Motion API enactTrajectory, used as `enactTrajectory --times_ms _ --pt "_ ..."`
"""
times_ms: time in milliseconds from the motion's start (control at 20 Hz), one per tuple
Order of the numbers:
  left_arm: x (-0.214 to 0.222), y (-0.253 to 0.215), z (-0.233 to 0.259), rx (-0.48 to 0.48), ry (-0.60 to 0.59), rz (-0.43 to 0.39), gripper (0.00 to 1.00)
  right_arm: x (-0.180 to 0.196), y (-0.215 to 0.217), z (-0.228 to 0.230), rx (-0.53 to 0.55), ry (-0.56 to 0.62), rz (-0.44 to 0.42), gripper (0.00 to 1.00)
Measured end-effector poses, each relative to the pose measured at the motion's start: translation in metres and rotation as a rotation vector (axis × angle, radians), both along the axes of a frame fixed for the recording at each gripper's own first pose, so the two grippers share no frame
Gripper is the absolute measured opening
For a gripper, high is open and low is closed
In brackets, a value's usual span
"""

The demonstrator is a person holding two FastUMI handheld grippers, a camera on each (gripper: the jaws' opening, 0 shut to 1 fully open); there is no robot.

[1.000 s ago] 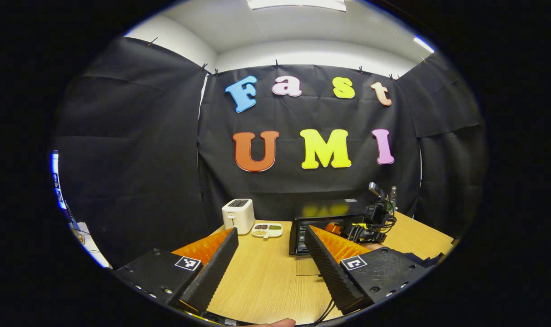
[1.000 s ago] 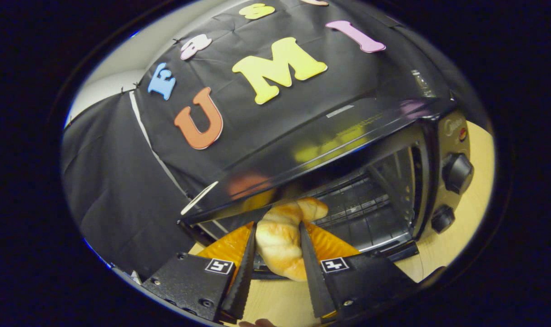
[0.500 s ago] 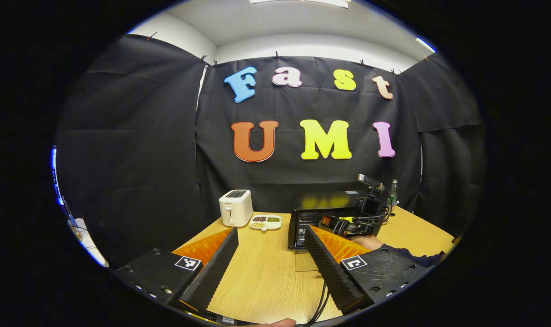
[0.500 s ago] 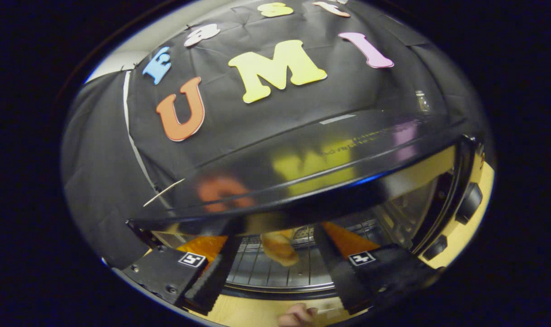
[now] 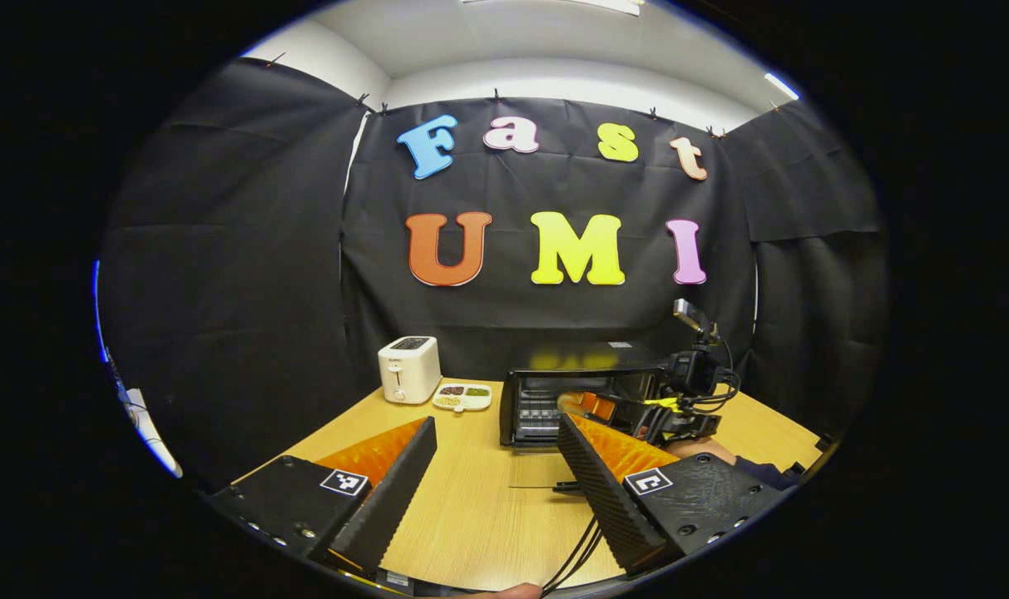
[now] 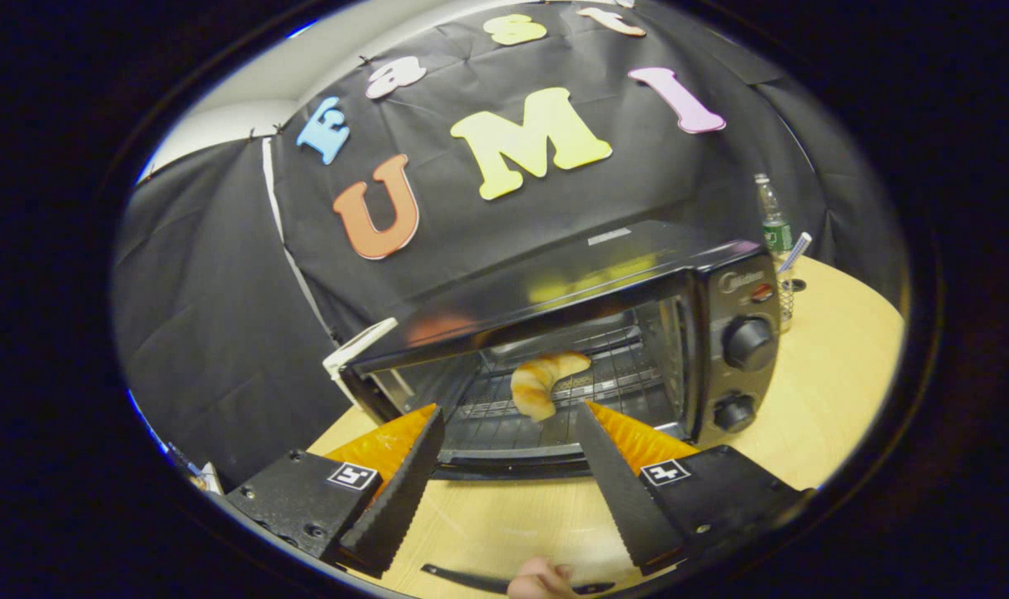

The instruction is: Open the electric oven with the left hand, put the food in, and close the electric oven.

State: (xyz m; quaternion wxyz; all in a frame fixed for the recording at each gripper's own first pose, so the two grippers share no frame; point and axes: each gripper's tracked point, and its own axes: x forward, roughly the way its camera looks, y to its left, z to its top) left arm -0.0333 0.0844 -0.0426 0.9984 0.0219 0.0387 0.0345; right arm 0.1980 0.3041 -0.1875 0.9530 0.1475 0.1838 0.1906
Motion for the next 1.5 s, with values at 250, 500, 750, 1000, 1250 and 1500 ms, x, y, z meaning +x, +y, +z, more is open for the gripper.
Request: enactTrajectory --times_ms 250,500,750,1000,1250,1500 --pt "0.009 -0.017 -0.025 -0.057 0.055 -0.027 0.96 -0.052 -0.054 0.049 -0.071 -0.092 -0.009 0.96" --pt "0.028 -0.036 -0.051 -0.086 0.101 -0.06 0.96 -0.092 -0.116 0.086 -0.116 -0.148 -0.046 0.96" --pt "0.054 -0.06 -0.085 -0.084 0.157 -0.108 0.95 -0.121 -0.179 0.121 -0.141 -0.227 -0.113 0.96" --pt "0.068 -0.071 -0.131 -0.034 0.244 -0.108 0.96 -0.143 -0.221 0.135 -0.164 -0.307 -0.189 0.96" --pt "0.07 -0.076 -0.173 -0.05 0.362 -0.093 0.96 -0.157 -0.239 0.145 -0.208 -0.334 -0.215 0.96" --pt "0.072 -0.092 -0.207 -0.057 0.486 -0.101 0.96 -0.178 -0.252 0.155 -0.238 -0.347 -0.249 0.96"
